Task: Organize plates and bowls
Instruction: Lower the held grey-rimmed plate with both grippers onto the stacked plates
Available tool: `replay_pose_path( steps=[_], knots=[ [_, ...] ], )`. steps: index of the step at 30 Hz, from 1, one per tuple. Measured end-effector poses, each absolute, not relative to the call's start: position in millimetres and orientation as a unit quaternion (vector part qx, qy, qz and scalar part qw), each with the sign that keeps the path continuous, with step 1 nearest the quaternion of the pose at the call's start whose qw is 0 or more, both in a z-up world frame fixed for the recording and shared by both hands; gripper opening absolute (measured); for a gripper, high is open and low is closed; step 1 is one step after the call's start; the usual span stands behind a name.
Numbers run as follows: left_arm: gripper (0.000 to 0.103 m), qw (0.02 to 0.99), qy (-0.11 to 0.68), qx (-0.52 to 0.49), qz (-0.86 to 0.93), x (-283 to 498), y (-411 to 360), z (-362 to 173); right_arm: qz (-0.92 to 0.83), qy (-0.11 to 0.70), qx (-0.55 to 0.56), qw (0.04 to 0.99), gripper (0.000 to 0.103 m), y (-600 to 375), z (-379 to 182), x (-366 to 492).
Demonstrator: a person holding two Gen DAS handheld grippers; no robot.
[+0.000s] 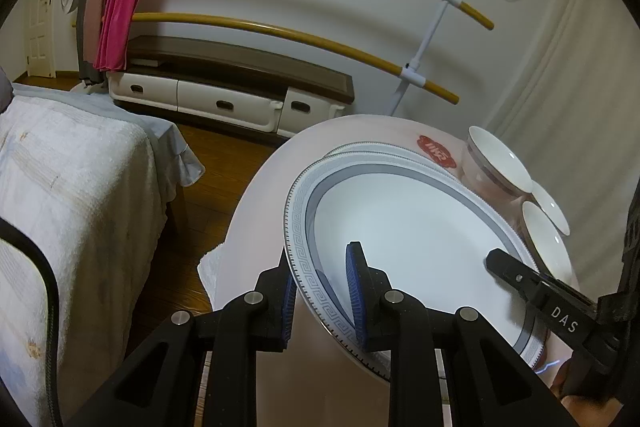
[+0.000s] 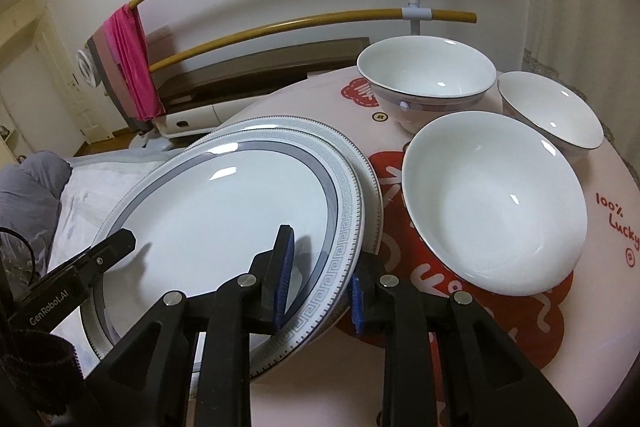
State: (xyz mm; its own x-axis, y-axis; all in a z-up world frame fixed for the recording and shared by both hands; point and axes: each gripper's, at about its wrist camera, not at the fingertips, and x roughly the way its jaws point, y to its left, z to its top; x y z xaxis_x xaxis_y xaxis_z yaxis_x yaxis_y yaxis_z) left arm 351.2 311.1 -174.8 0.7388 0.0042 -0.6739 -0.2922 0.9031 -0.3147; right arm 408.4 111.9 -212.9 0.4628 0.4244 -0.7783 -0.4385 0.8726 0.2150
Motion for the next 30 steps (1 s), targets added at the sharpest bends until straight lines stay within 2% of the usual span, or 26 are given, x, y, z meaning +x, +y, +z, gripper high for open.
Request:
replay_pose_path(
  steps=[15,23,30],
  knots=[
    [0.020,0.913,0.341,-0.207,0.087,345,317,-168,0.257,0.455,-0.010,0.853,0.031,123,-222,411],
    [0.017,0.910,0.347,-0.208,0.090,344,315,-167,0.268,0.458,-0.005,0.848,0.042,126,-222,411],
    [0.015,0.909,0.346,-0.212,0.098,341,317,-165,0.274,0.459,0.000,0.845,0.043,127,-222,407]
  ],
)
